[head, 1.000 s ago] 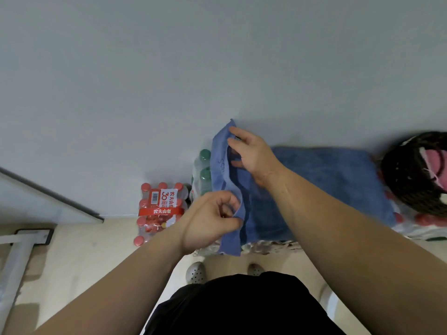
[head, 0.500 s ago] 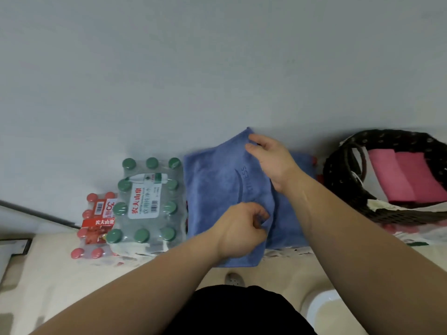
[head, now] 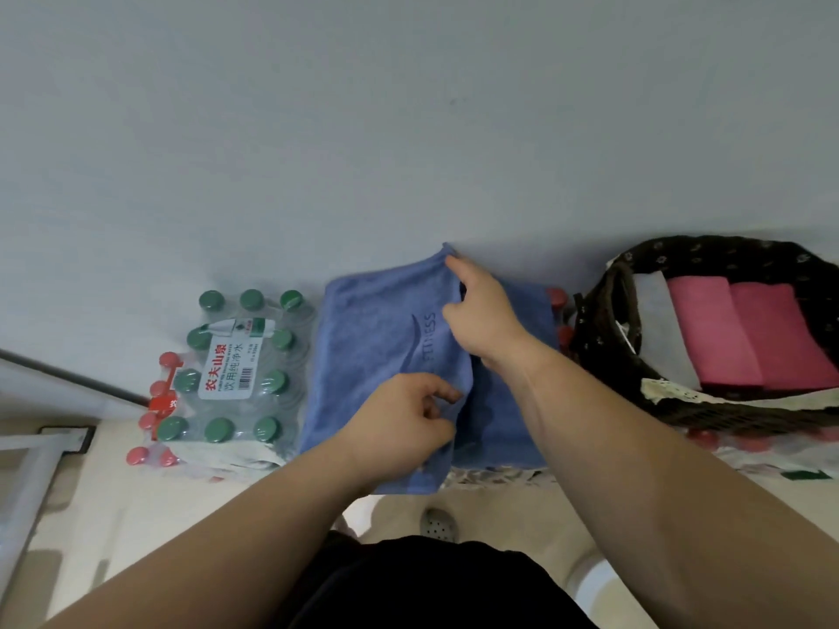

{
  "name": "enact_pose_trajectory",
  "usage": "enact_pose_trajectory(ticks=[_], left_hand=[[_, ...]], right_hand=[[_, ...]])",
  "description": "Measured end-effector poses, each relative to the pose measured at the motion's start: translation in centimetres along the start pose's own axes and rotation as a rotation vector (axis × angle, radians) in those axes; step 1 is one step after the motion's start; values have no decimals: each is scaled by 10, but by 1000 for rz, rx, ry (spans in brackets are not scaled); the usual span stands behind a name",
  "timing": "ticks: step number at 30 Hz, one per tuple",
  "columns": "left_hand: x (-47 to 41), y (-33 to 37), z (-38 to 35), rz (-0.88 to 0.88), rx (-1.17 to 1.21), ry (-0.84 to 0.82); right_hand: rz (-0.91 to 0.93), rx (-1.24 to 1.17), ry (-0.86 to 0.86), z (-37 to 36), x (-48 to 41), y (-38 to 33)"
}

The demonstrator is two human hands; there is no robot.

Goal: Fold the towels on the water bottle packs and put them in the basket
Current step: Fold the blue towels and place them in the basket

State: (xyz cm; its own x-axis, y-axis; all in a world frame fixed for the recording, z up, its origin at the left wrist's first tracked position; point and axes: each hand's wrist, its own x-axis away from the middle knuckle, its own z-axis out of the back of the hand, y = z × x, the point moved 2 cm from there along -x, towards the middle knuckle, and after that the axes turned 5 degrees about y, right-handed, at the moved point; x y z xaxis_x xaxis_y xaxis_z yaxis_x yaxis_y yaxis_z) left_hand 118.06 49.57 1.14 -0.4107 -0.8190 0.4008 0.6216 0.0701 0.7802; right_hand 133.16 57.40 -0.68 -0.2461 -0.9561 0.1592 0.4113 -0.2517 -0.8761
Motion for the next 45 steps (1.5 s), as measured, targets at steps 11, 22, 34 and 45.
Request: enact_pose_trajectory(ticks=[11, 22, 34, 45], left_hand=[[-29, 37, -72, -72, -112, -160], [15, -52, 27, 151, -113, 613], [36, -100, 29, 280, -226, 542], [41, -117, 56, 258, 145, 465]], right_hand=[[-108, 720, -81, 45, 10, 40], [197, 687, -195, -33, 22, 5], [218, 889, -291, -94, 11, -30], [280, 751, -77, -120, 11, -44]])
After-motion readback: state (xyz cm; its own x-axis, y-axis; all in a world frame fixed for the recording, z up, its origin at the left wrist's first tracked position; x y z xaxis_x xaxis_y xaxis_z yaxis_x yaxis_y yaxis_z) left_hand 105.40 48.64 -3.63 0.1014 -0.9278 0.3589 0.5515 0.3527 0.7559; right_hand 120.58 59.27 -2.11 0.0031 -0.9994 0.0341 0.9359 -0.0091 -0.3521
